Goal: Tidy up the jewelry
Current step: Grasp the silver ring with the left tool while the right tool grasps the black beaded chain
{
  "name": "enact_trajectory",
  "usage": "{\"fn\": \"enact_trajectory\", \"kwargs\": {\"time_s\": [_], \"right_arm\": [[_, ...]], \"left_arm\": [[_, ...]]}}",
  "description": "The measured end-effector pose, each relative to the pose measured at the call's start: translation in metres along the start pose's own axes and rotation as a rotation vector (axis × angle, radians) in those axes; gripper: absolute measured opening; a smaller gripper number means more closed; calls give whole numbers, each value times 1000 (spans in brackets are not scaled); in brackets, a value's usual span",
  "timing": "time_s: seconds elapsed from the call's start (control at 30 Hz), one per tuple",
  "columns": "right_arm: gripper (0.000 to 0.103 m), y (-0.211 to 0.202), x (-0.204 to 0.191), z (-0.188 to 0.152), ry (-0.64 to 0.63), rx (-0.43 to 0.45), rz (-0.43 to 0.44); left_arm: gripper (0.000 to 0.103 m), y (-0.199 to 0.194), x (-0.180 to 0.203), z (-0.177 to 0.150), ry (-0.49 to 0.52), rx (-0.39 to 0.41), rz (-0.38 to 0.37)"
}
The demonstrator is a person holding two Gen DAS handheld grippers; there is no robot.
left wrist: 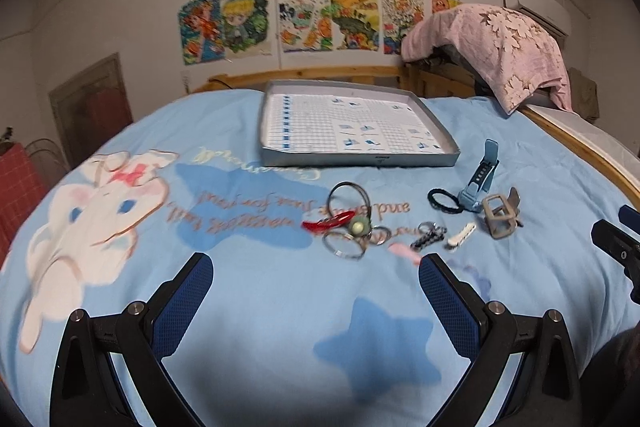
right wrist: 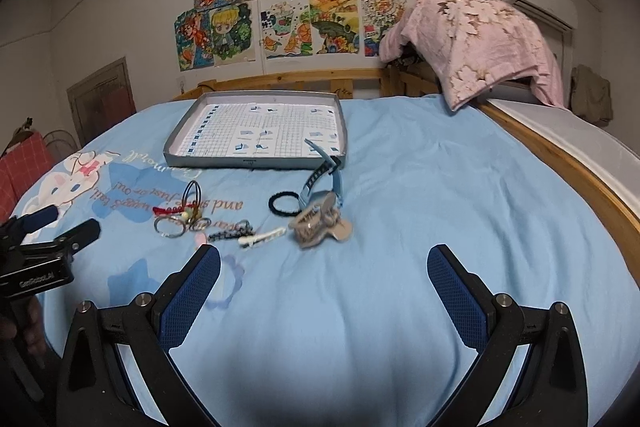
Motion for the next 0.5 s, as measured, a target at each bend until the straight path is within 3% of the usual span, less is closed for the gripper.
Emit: {"fn": "enact_trajectory", "kwargs": {"time_s": [0.07,0.23,0.43,0.5], "right_arm": [[99,9,-5,7,-7,-13,20],[77,41,-27,20,-46,-62,82],[62,82,-54,5,-74,-171,157],[57,93,-60,0,-86,-201,178]], "left_arm": [[100,15,1,6,5,-19,-24],[85,50,5,10,16,-89,-99],[61,90,4,-8,-35,-214,-211],[58,100,5,-13,-55,-242,-239]]}}
Point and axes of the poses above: each gripper's, at about its wrist camera, not at the fingertips, and y roughly the way its jaws point, x to its right, z to its top, the point moved 9 cm from there along y, roughly the way its jaws point, and after that the axes turned 11 degrees about y, right-handed, at the moved point
